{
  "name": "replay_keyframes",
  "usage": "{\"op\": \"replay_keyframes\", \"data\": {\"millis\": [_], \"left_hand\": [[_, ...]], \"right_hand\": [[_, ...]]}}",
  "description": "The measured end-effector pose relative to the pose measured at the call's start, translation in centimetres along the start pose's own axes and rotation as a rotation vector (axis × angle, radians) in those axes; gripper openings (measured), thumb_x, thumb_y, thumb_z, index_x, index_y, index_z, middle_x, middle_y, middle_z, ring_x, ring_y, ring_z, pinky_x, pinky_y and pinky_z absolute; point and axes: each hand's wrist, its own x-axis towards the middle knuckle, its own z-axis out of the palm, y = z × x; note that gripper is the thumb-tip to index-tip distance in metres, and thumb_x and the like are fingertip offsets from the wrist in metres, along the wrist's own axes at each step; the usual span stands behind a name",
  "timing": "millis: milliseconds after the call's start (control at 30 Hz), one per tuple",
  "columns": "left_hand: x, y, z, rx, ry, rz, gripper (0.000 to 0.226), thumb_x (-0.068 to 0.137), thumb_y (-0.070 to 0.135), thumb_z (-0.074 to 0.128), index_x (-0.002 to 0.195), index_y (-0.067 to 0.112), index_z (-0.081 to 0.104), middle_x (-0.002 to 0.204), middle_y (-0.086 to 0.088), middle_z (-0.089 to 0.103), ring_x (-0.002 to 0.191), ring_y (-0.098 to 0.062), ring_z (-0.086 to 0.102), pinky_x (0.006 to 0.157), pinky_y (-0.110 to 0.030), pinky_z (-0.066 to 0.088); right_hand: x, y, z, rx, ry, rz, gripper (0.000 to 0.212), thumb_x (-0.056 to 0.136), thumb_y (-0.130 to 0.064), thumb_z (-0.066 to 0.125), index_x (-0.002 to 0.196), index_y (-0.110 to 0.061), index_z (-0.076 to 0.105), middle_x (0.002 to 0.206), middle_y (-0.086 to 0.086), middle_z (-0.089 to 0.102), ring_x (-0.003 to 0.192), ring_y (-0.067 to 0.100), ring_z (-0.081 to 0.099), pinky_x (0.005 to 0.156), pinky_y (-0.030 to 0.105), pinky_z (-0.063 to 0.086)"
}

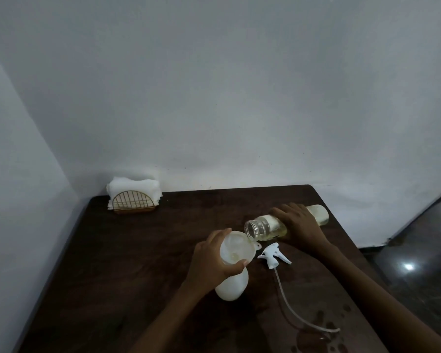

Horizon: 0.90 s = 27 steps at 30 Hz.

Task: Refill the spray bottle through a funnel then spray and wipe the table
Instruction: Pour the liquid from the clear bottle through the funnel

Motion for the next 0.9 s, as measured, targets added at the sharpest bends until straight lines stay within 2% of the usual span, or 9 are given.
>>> {"op": "replay_keyframes", "data": {"millis": [367,900], "left_hand": [[-0.03,0.07,-0.17,-0.011,0.014,0.012,0.086,0.059,0.068,0.061,0.132,0.025,0.047,0.134,0.011,0.05,0.117,-0.003,0.049,0.1,-0.038,0.044],[-0.1,0.34,-0.33,-0.022,0.004,0.01,0.088,0.059,0.069,0.059,0.133,0.023,0.046,0.134,0.01,0.05,0.117,-0.005,0.049,0.1,-0.036,0.044]], "right_hand": [[0.12,-0.12,0.18,0.005,-0.01,0.005,0.059,0.052,-0.036,0.085,0.099,-0.025,0.052,0.085,-0.001,0.063,0.074,0.024,0.059,0.066,0.035,0.046],[0.15,-0.11,0.08,-0.007,-0.005,0.011,0.06,0.047,-0.031,0.088,0.097,-0.022,0.055,0.082,0.0,0.064,0.071,0.024,0.06,0.065,0.035,0.047]]}}
